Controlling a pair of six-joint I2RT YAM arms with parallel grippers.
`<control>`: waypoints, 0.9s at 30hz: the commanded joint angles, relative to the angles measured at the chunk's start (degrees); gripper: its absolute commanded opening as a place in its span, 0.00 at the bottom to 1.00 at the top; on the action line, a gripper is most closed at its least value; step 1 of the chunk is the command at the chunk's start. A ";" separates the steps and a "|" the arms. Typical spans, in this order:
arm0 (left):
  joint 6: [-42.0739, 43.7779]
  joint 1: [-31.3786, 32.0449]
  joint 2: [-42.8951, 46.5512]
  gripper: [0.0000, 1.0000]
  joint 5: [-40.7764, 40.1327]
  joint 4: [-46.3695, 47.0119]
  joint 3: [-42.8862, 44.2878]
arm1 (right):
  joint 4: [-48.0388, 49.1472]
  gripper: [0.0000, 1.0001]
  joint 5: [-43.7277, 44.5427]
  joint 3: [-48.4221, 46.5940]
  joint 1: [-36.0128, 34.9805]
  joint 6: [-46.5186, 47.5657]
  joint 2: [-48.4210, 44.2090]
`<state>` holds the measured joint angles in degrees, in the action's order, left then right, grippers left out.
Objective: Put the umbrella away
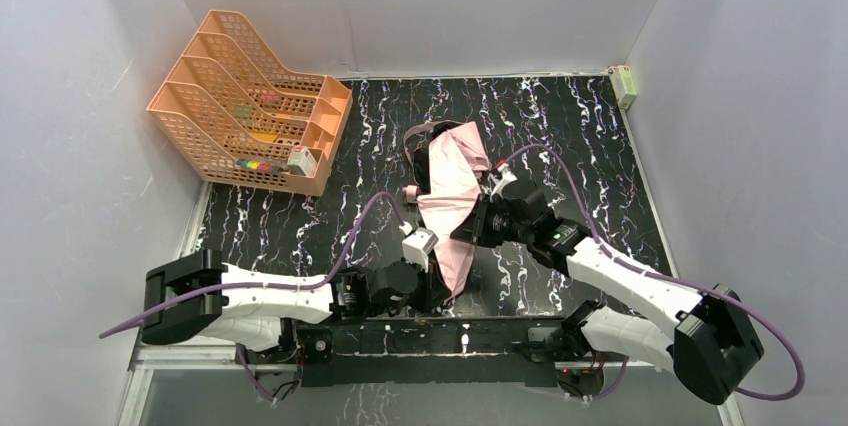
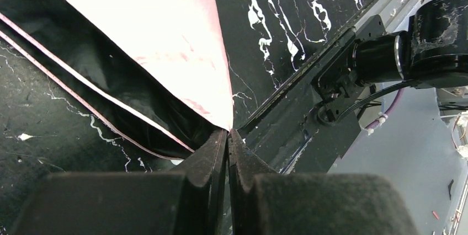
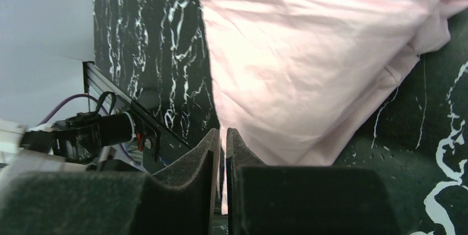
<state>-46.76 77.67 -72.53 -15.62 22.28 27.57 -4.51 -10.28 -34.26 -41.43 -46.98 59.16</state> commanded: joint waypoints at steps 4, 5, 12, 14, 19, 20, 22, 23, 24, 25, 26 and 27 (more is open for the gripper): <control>-2.26 1.08 -0.88 0.03 -3.07 1.88 -0.94 | 9.85 0.17 -2.24 7.24 -0.28 -3.35 1.24; -2.40 1.08 -1.39 0.03 -2.91 1.97 -0.94 | 11.90 0.17 -2.84 8.59 -0.36 -3.86 1.80; -3.37 1.43 -4.25 0.04 -1.60 2.47 -1.22 | 22.00 0.17 -0.52 17.96 -2.20 -7.68 8.67; -3.37 1.51 -2.87 0.18 -1.86 0.14 -0.24 | 22.94 0.18 0.36 19.24 -2.35 -7.80 10.56; 0.00 0.83 7.90 0.38 -10.22 -16.97 9.18 | 21.57 0.18 2.01 20.33 -2.48 -4.92 13.61; 1.16 0.05 7.74 0.38 -11.98 -20.80 11.96 | 21.56 0.18 2.08 20.61 -2.43 -4.82 13.53; 4.26 -2.75 5.87 0.39 -14.50 -28.74 19.04 | 21.15 0.18 2.43 21.10 -2.46 -4.58 13.08; 8.60 -9.02 2.64 0.39 -13.19 -33.85 27.01 | 20.51 0.18 2.55 21.34 -2.60 -3.97 12.50; 10.20 -11.90 1.83 0.39 -11.73 -34.03 29.23 | 20.32 0.18 2.41 21.27 -2.54 -3.36 12.25; 12.35 -14.80 0.92 0.39 -9.97 -33.78 31.68 | 20.00 0.18 2.37 21.15 -2.58 -3.08 11.99; 13.24 -17.74 -0.09 0.39 -7.31 -33.61 32.88 | 19.53 0.18 2.42 21.02 -2.52 -2.93 11.53; 14.58 -22.20 -1.39 0.39 -4.15 -33.49 35.59 | 18.97 0.18 2.64 20.87 -2.52 -2.74 11.20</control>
<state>-40.29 66.74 -71.16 -23.62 -4.25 56.05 19.46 -10.52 -14.85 -43.64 -52.93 71.11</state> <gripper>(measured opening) 0.385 0.178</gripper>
